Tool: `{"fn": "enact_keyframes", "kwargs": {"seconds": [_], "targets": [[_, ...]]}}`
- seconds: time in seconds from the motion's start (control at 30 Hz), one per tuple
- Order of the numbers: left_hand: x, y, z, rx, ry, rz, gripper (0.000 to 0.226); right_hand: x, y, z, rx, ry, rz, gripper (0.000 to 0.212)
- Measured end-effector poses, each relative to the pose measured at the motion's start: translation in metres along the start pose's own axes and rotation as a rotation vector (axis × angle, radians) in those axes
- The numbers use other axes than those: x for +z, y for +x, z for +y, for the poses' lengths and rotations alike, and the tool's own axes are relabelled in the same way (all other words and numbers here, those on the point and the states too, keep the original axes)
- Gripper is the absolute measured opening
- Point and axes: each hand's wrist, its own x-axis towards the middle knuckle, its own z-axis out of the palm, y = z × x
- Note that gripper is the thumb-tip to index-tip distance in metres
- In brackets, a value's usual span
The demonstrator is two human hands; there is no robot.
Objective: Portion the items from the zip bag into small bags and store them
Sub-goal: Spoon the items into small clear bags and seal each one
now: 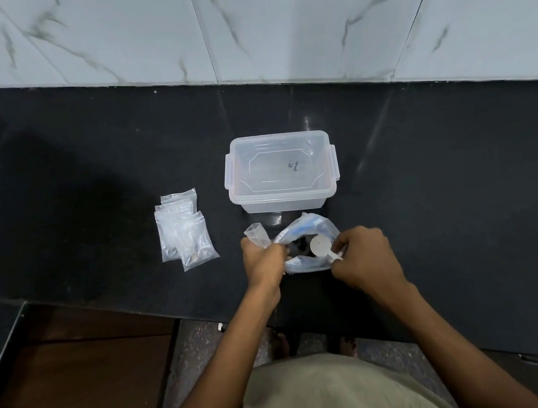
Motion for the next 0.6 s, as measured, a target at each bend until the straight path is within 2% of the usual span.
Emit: {"fn": "enact_keyframes", "kwargs": {"seconds": [0.13,0.3,0.4,0.5,0.6], "targets": [[0.003,-0.002,-0.005,-0.041,-0.046,-0.019,0.049,0.0,-0.003,-0.004,-0.067,-0.041,0.003,0.041],[0.007,-0.002,-0.002,0.085,0.128,0.068,0.027,-0.003,-0.007,-0.011,-0.362,-0.177,0.098,0.024],[0.008,-0.002,0.002,0.149,0.187,0.038,0.019,-0.001,0.001,-0.012,-0.474,-0.228,0.119,0.019],[0.006,-0.002,0.005,0.156,0.206,-0.019,0.008,0.004,0.008,-0.009,-0.445,-0.316,0.034,0.022],[0.002,-0.001,0.01,0.166,0.217,0.041,0.008,0.008,0.008,-0.003,-0.387,-0.288,0.022,0.024]]}}
